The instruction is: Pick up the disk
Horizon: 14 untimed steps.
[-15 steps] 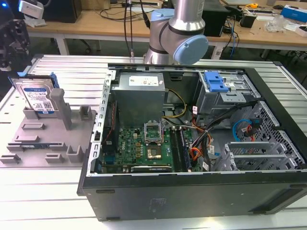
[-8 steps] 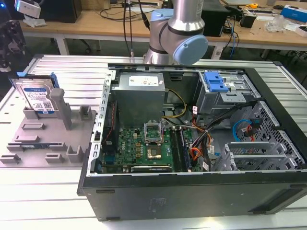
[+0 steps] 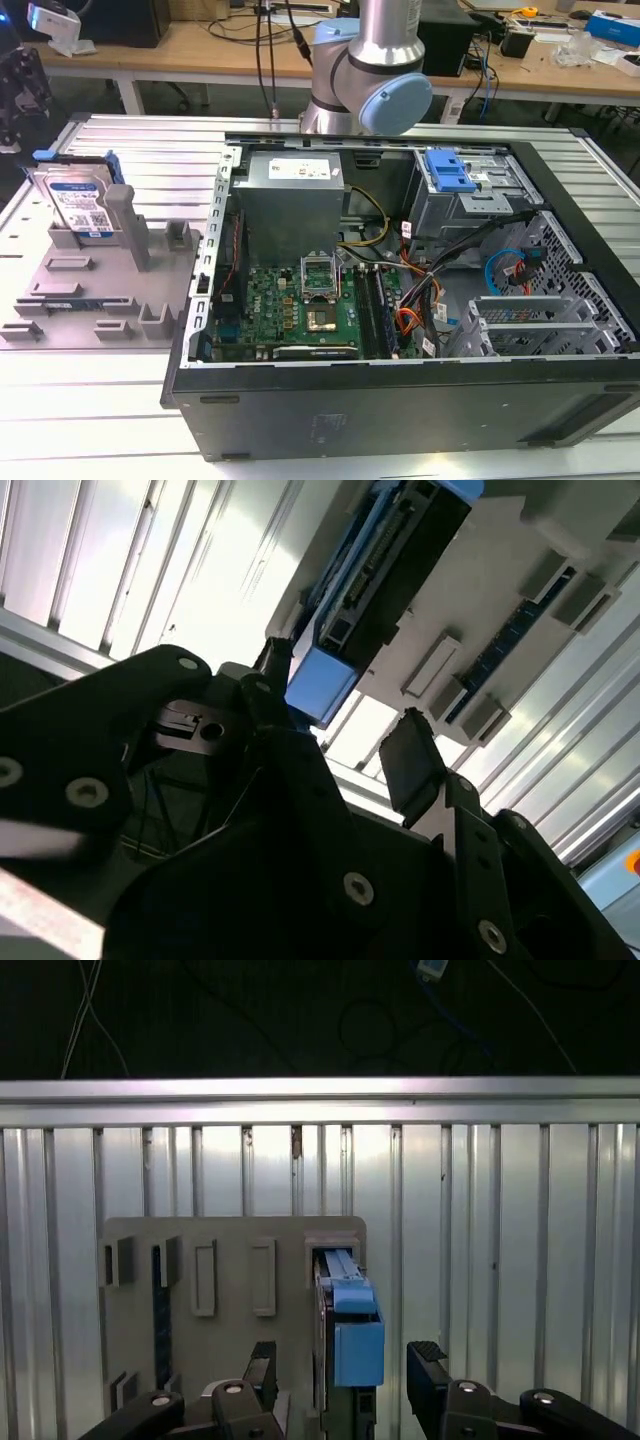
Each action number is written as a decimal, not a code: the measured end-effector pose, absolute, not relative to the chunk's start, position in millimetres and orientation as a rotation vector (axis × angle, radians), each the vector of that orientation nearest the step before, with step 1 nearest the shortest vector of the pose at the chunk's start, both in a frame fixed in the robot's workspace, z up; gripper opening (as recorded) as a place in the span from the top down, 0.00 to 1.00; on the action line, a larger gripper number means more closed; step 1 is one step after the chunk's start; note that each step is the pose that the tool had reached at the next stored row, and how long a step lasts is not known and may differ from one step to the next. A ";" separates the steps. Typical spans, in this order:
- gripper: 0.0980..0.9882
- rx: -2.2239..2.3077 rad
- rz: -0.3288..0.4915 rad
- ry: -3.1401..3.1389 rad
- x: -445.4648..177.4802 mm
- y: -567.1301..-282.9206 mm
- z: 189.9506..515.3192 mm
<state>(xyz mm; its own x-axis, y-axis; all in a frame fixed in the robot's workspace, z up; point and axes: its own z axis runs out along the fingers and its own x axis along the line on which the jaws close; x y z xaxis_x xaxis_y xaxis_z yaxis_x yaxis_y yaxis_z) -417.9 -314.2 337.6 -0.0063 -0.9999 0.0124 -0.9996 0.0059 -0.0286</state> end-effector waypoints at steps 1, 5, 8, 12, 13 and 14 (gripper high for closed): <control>0.42 -2.207 -0.045 2.220 -418.0 -314.1 336.9; 0.57 -2.211 -0.046 2.216 -417.9 -314.2 333.1; 0.57 -2.214 -0.045 2.213 -418.0 -313.7 330.9; 0.57 -2.222 -0.046 2.205 -418.0 -310.2 327.8; 0.57 -2.224 -0.046 2.202 -417.9 -309.5 326.7; 0.57 -2.226 -0.045 2.199 -417.9 -309.5 325.6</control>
